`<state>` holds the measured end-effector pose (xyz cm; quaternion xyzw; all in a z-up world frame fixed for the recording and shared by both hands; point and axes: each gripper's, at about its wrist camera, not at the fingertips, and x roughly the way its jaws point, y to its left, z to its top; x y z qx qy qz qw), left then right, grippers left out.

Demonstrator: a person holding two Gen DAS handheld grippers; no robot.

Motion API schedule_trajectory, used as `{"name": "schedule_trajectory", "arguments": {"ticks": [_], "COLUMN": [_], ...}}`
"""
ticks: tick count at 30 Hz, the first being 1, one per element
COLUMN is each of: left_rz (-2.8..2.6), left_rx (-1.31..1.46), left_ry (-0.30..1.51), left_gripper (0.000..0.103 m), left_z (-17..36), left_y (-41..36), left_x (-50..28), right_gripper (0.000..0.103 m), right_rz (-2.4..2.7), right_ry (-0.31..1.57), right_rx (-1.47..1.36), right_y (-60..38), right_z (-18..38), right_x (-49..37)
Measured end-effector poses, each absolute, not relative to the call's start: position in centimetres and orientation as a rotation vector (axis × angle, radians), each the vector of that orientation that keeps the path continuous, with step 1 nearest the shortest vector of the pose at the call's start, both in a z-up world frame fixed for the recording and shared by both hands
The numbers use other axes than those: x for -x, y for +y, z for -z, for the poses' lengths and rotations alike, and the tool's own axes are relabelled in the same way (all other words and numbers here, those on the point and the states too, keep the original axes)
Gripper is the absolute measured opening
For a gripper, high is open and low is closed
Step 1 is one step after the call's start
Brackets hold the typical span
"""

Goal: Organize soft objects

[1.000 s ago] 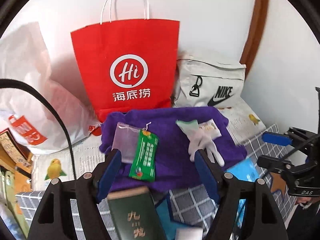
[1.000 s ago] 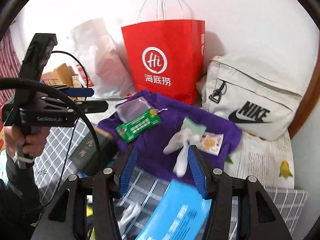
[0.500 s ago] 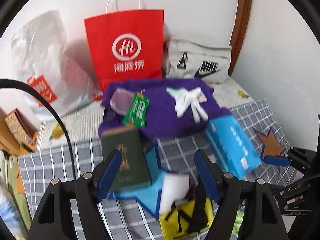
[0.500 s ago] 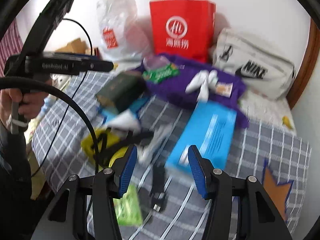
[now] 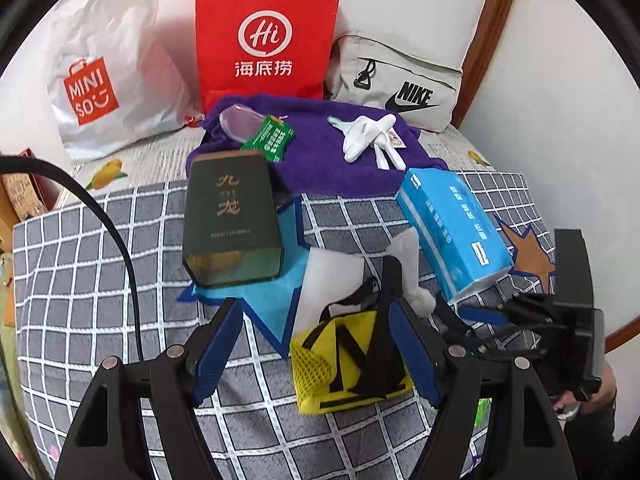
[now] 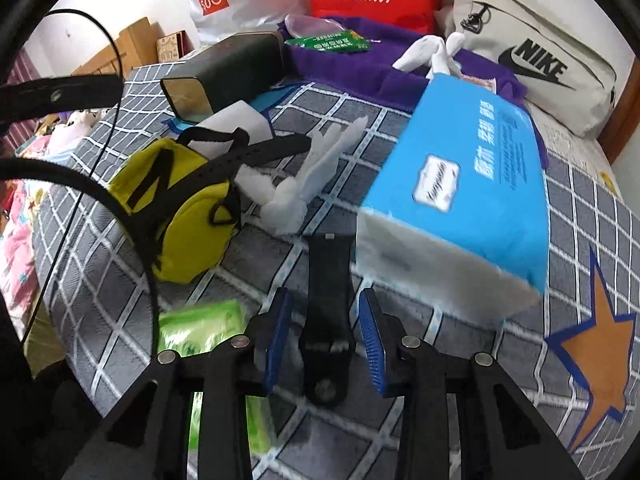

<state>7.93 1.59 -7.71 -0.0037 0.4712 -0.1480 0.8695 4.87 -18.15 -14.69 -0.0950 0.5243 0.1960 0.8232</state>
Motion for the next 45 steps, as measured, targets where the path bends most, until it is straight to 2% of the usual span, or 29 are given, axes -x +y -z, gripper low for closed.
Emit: {"name": "schedule_trajectory", "arguments": {"ticks": [2, 3, 4, 5, 16, 21, 22, 29, 30, 32, 33, 34, 37, 39, 45], "left_rz": [0.305, 0.306, 0.308, 0.310, 0.427, 0.463, 0.477, 0.470, 0.464, 0.445, 0.455, 0.472, 0.486, 0.495, 0.512], "left_rx": [0.020, 0.025, 0.029, 0.033, -0.001, -0.137, -0.153, -0.215, -0.234, -0.276, -0.283, -0.281, -0.257, -0.242, -0.217], "left_ry": [0.991, 0.994, 0.998, 1.000, 0.994, 0.967, 0.969, 1.014, 1.008, 1.007, 0.995, 0.992, 1.002, 0.992, 0.996], "left_gripper": [0.074, 0.074, 0.074, 0.074, 0.074, 0.073, 0.068, 0.058, 0.047, 0.042, 0.030, 0.027, 0.024, 0.010, 0.010], "left_z": [8.0, 8.1, 8.3, 8.4, 9.4, 10.0, 10.1, 12.3, 12.6, 13.2, 13.3, 13.3, 13.1, 12.5, 11.3], "left_y": [1.8, 1.9, 1.9, 1.9, -0.1, -3.5, -4.1, -6.4, -6.7, -7.3, -7.4, -7.5, -7.2, -6.6, -5.6], "left_x": [-7.9, -7.9, -8.0, -8.0, -7.0, -6.7, -6.7, -8.3, -8.4, -8.8, -8.8, -8.9, -9.0, -8.8, -8.4], "right_gripper": [0.034, 0.031, 0.022, 0.021, 0.020, 0.021, 0.021, 0.023, 0.021, 0.021, 0.021, 0.021, 0.021, 0.021, 0.021], "right_rz": [-0.421, -0.419, -0.423, -0.427, -0.408, -0.415, -0.419, -0.430, -0.429, -0.432, -0.433, -0.432, -0.453, -0.457, -0.458], "right_ry": [1.099, 1.085, 1.073, 1.069, 1.073, 1.098, 1.103, 1.087, 1.076, 1.067, 1.070, 1.073, 1.043, 1.022, 1.000], "right_rx": [0.234, 0.251, 0.261, 0.266, 0.183, 0.207, 0.215, 0.198, 0.212, 0.213, 0.200, 0.188, 0.167, 0.169, 0.144], "right_y": [-17.6, -17.5, -17.4, -17.4, -20.5, -20.0, -19.9, -19.9, -19.7, -19.7, -19.9, -20.0, -20.1, -20.1, -20.3], "right_z": [14.8, 14.8, 14.8, 14.8, 12.6, 13.6, 13.8, 14.6, 14.6, 14.5, 14.5, 14.2, 13.1, 12.3, 11.4], "right_x": [-5.0, -4.9, -4.7, -4.5, -2.3, -2.0, -1.9, -2.3, -2.2, -2.0, -2.0, -1.9, -1.2, -0.8, -0.4]}}
